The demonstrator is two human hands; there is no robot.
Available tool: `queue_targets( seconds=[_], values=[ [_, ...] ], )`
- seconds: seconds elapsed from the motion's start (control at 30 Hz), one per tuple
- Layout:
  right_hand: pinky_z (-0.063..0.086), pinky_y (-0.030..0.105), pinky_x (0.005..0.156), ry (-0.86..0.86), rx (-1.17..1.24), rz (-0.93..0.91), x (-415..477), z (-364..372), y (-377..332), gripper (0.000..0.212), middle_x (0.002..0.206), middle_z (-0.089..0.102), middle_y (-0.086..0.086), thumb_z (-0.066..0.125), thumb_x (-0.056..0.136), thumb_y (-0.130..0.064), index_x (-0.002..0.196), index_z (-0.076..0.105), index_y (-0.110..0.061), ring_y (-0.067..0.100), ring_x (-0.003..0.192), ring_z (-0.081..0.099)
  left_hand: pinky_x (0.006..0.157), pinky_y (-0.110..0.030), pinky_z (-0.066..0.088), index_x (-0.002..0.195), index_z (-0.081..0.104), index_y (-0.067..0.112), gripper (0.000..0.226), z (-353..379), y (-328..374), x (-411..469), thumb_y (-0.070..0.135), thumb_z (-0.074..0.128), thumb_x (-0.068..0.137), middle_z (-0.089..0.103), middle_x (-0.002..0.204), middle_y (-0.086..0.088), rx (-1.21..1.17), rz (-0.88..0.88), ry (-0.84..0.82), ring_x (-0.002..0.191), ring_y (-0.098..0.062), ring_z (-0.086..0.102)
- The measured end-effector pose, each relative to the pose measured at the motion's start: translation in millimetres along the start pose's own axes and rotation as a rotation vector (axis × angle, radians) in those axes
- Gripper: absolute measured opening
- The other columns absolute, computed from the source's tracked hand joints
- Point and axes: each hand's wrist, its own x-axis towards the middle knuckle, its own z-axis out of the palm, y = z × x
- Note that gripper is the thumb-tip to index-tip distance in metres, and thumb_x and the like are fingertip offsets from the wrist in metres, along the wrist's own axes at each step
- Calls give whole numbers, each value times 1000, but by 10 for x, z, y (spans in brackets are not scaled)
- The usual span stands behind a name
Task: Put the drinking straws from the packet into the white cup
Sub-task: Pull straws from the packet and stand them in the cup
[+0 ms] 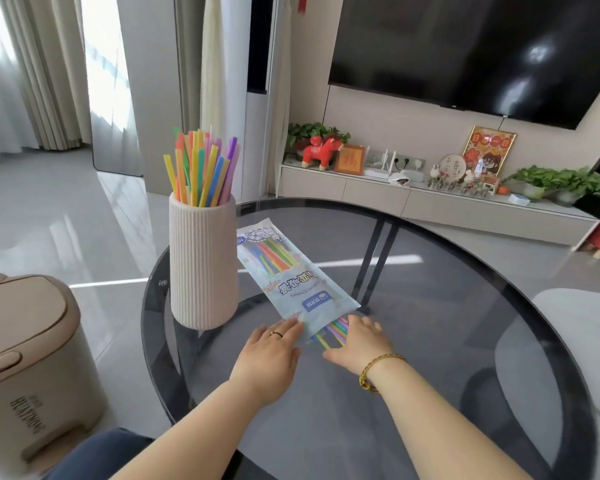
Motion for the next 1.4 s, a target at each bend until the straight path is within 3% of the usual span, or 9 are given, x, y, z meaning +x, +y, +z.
queue_targets(
  seconds=[0.13,0.27,0.7,0.9,1.0,1.13,1.4],
  values=[
    [36,34,102,22,8,28,145,14,-151,64,136,41,10,57,78,-43,129,38,-10,27,128,35,113,-29,4,140,19,23,46,47,-23,28,22,27,95,13,155,8,14,5,-15,140,-7,12],
    [43,32,95,27,55,58,228,34,-303,49,130,52,12,51,83,-31,125,42,-7,28,120,50,114,-30,3,141,17,24,47,65,-37,34,22,25,95,10,155,8,21,5,-24,141,-7,9],
    [46,32,79,-17,-210,-30,105,44,-59,29,120,58,13,42,90,-13,118,42,-4,31,105,59,114,-30,3,141,17,23,47,46,-31,35,24,26,95,11,155,6,32,-2,-42,141,-9,10],
    [39,28,68,-81,-263,-30,-164,16,279,25,118,57,13,39,90,-13,113,44,-5,28,98,59,114,-30,4,141,17,24,46,28,-24,24,24,26,96,13,155,6,37,-2,-47,141,-8,11],
    [39,30,70,-86,-231,-25,-270,-49,348,19,119,52,13,42,89,-16,106,43,-9,25,86,49,114,-30,5,141,18,24,46,20,-8,22,24,26,96,13,155,6,38,-3,-48,141,-8,11],
    [43,35,87,-64,-215,-35,-224,-128,284,41,123,45,13,51,84,-30,115,41,-6,29,111,46,114,-29,5,140,19,24,45,14,4,12,24,26,96,14,155,7,44,-2,-41,141,-7,11],
    [39,34,96,-155,-139,-37,86,-134,3,58,133,38,15,52,80,-40,124,40,-5,30,123,38,113,-29,6,140,20,23,45,9,7,22,23,26,95,14,155,6,52,-1,-47,141,-8,11]
  ],
)
